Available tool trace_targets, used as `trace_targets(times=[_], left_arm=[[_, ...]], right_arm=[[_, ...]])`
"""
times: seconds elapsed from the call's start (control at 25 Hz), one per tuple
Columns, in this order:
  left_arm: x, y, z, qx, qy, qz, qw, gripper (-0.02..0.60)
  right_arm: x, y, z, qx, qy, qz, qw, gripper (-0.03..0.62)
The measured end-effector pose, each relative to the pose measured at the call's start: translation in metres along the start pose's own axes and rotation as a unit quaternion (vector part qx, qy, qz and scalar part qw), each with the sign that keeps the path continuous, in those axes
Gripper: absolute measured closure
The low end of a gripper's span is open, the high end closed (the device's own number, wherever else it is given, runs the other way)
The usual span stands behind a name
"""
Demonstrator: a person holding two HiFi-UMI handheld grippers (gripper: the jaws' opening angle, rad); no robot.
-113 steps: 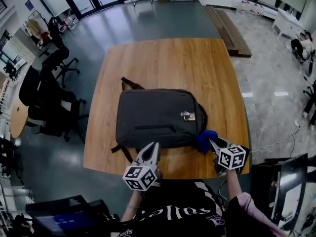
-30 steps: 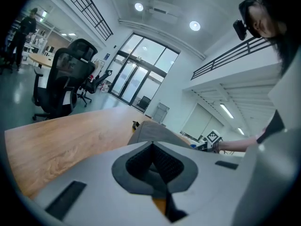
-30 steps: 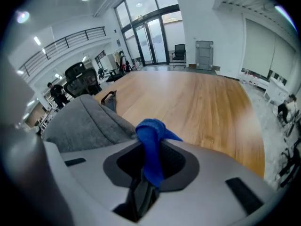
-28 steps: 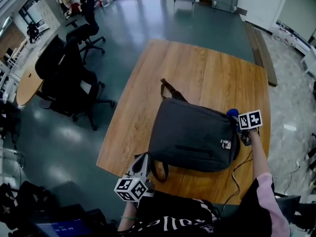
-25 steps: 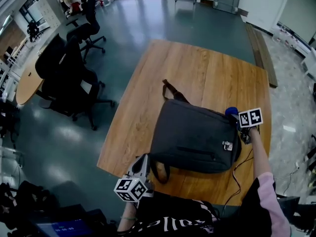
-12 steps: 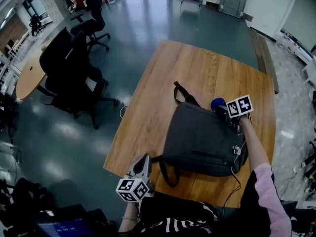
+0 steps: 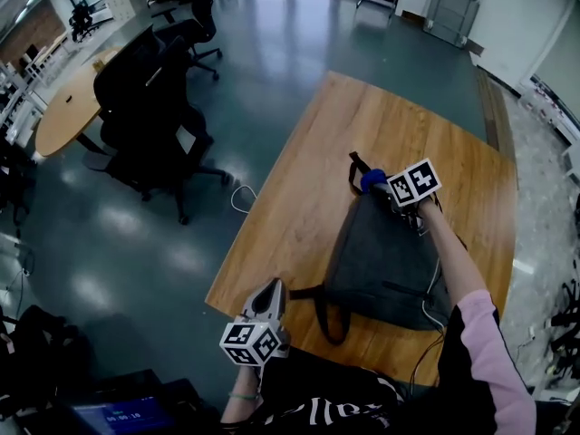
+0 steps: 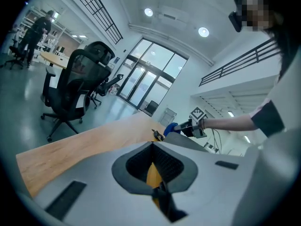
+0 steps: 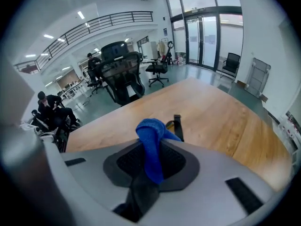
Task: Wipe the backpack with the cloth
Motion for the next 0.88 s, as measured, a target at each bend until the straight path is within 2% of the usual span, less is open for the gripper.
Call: trace_targets(times=[0.16,0.36,0.64,0.88], left_arm=[[-0.001,-0.01,-0.001,-0.006,0.01,-0.005,0.9999,0.583],[-0.003,-0.017,-0.003,-0.012,0.02,-0.015,0.9996,0.583],[-0.004,-0.025,-0.006,-0.017,0.027,-0.024,0.9992,0.583],[0.001,-0.02,-0.009,-0.015,0.025,-0.011,0.9995,0.583]], right_arm=[[0.019,-0.026,-0.024,-0.04,-0.009,-0.009,0.999,0.528],[0.026,-0.047,-0.036,-0.065,-0.011,-0.02,0.998,0.528],[0.02,-0.076,-0.015,-0.077,-0.039,-0.036,0.996,0.528],[-0.002,-0.125,0.0,-0.076,-0.024,-0.078,0.994,0.528]])
Point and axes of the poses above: the fingertips, and each gripper's own axes: x forward along the fingers, y to its right, z out of its underside, the point moved 4 cm from there along -x, backward along the fingers, and after that the axes turned 1 degree about -x, right-handed, at the moved point
